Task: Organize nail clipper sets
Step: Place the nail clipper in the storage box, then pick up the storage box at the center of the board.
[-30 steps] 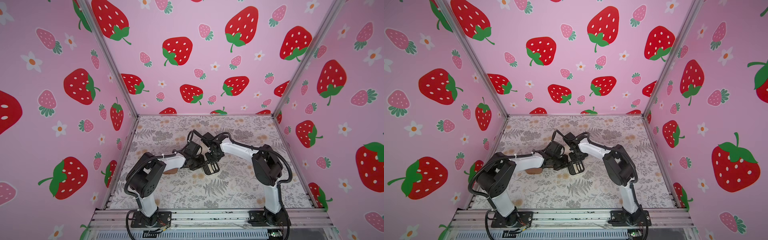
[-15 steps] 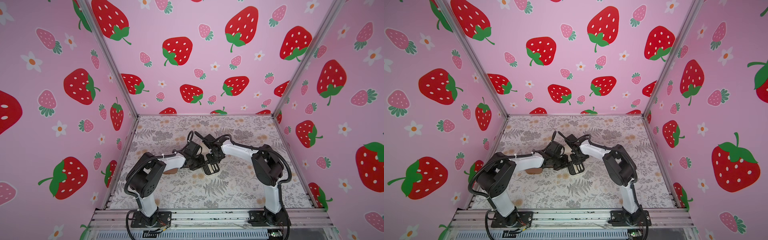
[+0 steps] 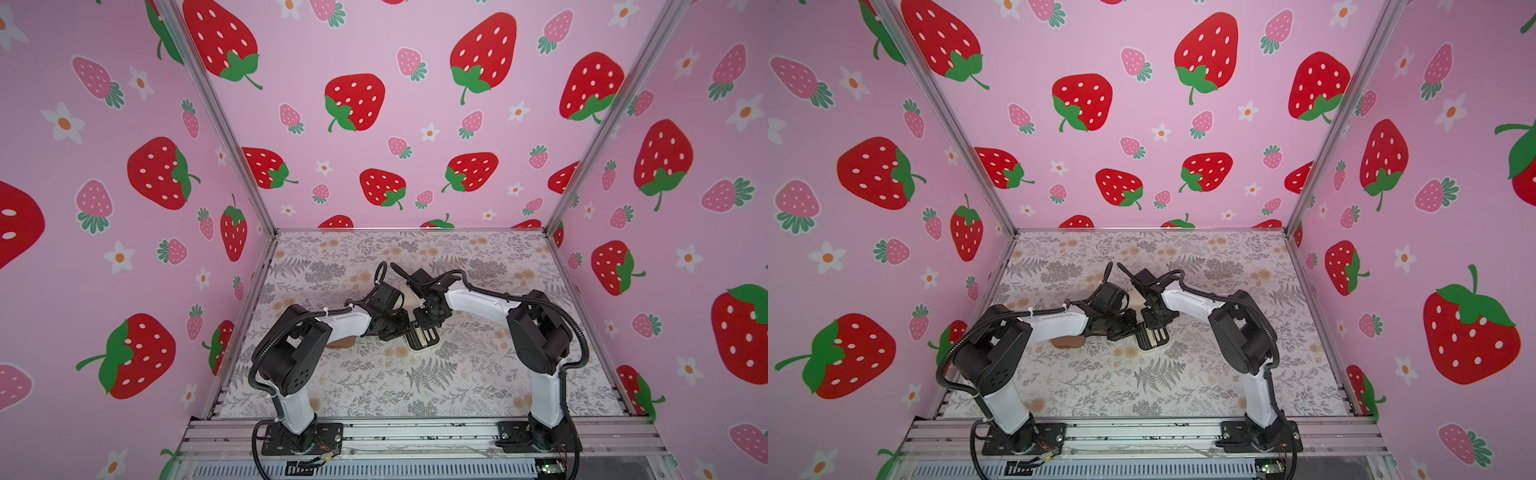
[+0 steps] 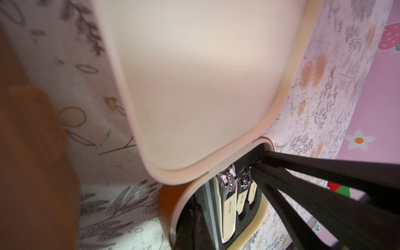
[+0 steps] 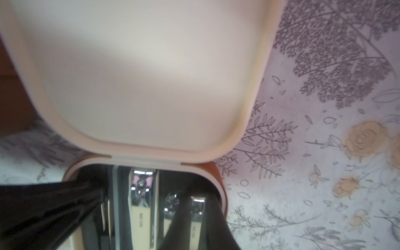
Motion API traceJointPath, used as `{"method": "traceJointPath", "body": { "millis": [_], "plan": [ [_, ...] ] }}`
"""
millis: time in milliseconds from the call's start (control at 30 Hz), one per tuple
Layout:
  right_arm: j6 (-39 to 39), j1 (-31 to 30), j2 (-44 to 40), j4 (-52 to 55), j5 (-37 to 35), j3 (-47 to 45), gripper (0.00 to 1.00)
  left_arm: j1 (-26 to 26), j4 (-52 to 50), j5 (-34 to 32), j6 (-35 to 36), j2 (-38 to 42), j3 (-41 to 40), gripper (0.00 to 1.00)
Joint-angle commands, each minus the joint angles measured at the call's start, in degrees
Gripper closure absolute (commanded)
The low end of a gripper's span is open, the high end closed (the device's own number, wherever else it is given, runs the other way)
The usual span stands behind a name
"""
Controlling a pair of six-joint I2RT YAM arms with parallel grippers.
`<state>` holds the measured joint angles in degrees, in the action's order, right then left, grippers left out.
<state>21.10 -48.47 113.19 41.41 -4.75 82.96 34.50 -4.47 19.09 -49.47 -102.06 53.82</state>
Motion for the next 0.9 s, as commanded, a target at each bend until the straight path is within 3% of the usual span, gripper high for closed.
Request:
{"method": "traceJointPath", "body": {
  "millis": [0, 467, 867],
  "plan": [
    [-1.32, 0.3, -6.73, 2.31, -1.11, -0.16, 0.8, -0.14, -3.0, -2.38, 0.5, -0.82, 0.92, 1.0],
    [2.25, 0.57, -7.61, 0.06, 4.11, -9.18, 0.74, -0.14, -3.35, -2.3, 0.82, -0.69, 1.66, 1.0],
    [4.07, 0.57, -3.88, -0.9, 2.95, -10.93, 0.78, -0.14, -3.26, -2.45, 0.87, -0.29, 1.28, 1.0]
  ]
}}
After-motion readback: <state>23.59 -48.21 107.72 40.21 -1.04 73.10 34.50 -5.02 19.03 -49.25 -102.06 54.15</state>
